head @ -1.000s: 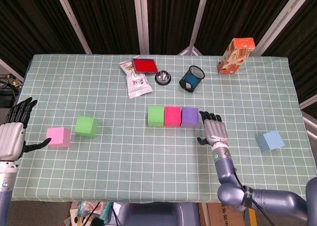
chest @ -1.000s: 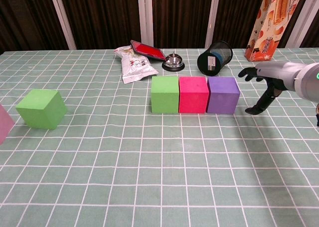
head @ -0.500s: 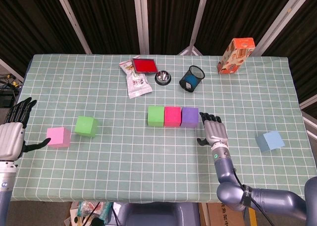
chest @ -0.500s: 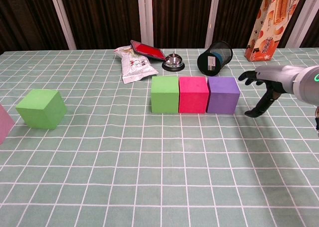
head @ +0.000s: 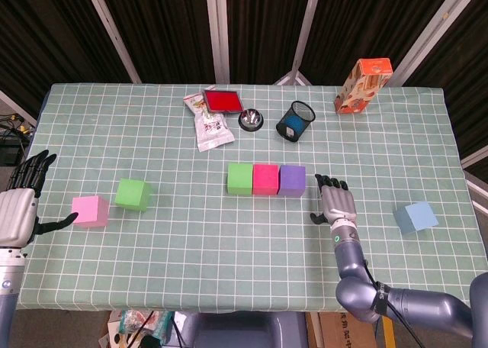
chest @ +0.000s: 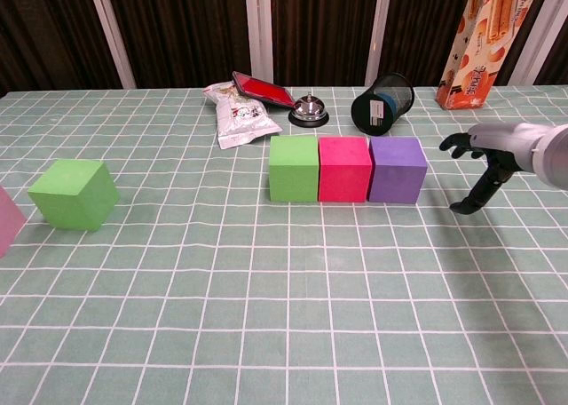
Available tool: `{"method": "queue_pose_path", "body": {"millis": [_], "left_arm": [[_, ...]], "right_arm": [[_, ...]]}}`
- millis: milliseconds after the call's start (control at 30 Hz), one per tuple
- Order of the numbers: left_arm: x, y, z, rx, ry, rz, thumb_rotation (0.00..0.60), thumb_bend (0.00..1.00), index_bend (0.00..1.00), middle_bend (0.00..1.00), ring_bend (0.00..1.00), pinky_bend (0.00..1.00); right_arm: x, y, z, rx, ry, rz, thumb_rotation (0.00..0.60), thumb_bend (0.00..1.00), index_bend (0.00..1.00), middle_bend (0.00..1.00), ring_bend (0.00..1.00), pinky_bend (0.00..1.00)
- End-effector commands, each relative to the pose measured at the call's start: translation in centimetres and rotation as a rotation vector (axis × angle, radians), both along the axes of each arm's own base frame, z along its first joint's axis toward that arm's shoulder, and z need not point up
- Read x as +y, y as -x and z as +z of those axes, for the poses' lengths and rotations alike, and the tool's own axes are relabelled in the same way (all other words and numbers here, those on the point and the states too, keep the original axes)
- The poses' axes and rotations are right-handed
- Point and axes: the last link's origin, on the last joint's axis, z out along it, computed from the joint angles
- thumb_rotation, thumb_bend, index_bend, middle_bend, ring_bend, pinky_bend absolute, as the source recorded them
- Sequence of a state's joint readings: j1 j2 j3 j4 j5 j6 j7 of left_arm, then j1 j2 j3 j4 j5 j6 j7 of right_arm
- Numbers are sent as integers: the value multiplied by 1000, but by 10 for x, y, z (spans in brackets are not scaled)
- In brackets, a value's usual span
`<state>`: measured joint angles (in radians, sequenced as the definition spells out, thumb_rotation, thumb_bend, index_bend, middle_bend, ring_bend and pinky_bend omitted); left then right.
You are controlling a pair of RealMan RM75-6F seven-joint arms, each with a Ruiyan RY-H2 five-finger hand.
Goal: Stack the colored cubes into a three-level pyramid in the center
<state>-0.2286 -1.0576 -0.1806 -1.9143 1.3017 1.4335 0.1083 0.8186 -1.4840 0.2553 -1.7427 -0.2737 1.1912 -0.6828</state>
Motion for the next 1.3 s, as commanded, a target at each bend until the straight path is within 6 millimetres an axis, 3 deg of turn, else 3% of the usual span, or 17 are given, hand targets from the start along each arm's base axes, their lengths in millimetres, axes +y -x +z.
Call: {"method": "queue_pose_path", "body": {"millis": [33, 433, 1300], "left_arm": [[0, 0, 0, 1, -1, 0, 600, 88, 0, 0, 0, 11], [1, 2, 0, 1, -1, 8, 600, 88, 0, 0, 0, 11], [3, 6, -1, 9, -1, 18, 600, 88, 0, 0, 0, 11]], "right_arm": [[1, 1, -2, 2, -8, -3, 600, 336, 0, 107, 41, 0], [-3, -1, -16, -13, -33, -15, 600, 336, 0, 107, 41, 0], [-7, -13, -27, -33, -51, 12, 600, 336, 0, 107, 41, 0]]}}
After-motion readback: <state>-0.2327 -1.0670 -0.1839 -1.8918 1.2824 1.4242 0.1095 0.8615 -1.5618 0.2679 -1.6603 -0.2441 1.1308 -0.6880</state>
